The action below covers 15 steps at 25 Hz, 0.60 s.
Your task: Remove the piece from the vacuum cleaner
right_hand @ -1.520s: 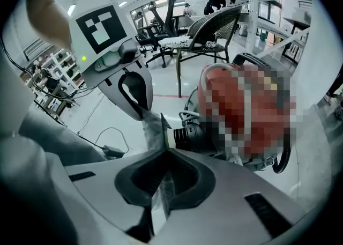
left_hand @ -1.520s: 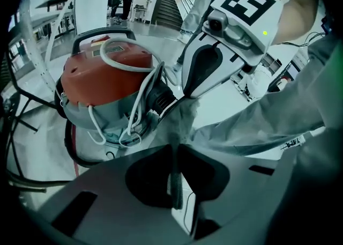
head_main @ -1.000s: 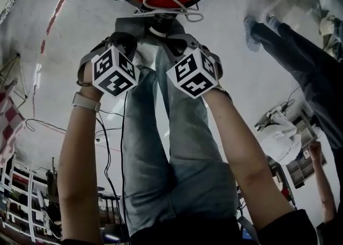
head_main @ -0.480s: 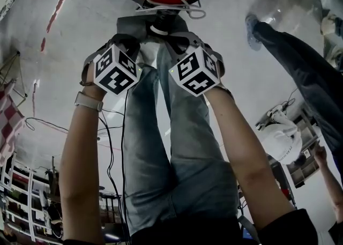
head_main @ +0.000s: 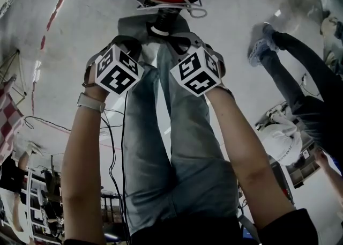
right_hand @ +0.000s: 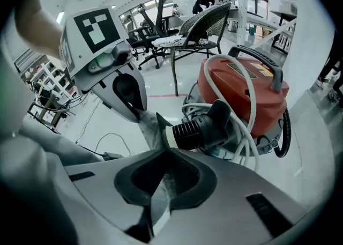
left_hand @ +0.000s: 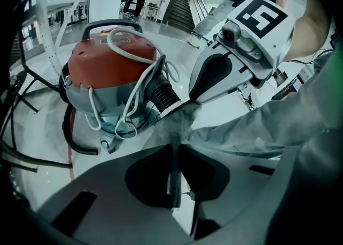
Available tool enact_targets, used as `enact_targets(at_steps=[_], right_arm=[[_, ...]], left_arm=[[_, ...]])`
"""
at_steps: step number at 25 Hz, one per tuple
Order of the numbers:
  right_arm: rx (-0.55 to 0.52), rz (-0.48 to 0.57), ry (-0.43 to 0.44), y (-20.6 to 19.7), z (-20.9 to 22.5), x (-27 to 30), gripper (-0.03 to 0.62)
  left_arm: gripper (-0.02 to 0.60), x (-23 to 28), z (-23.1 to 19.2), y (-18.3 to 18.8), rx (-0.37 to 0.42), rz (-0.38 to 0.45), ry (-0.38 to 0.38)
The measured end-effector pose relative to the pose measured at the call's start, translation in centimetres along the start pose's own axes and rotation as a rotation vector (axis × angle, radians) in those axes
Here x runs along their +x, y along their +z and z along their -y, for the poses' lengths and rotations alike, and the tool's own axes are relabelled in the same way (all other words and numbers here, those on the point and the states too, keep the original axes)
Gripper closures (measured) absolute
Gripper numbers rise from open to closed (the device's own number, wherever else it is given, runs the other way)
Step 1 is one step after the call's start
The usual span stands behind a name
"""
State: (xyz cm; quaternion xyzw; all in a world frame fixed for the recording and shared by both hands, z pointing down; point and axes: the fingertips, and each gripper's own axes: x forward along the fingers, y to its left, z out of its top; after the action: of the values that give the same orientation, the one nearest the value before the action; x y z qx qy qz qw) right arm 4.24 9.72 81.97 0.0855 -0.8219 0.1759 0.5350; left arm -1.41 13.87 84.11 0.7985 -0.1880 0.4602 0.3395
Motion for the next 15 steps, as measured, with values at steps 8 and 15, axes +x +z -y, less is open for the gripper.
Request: enact_targets(at_steps=[8, 15], right_arm=[[-0.014, -0.014, 0.052, -1.2, -2.9, 0.9, 0.56], [-0.024, 0.004, 0.082, -0.9, -5.0, 0.5, 0.56]], left_arm=[[0.529, 0.4, 0.9, -2.7, 0.089, -0.083, 0.0], [0.529, -0.7, 2.2, -4.2, 0.046, -0.063, 0.012]])
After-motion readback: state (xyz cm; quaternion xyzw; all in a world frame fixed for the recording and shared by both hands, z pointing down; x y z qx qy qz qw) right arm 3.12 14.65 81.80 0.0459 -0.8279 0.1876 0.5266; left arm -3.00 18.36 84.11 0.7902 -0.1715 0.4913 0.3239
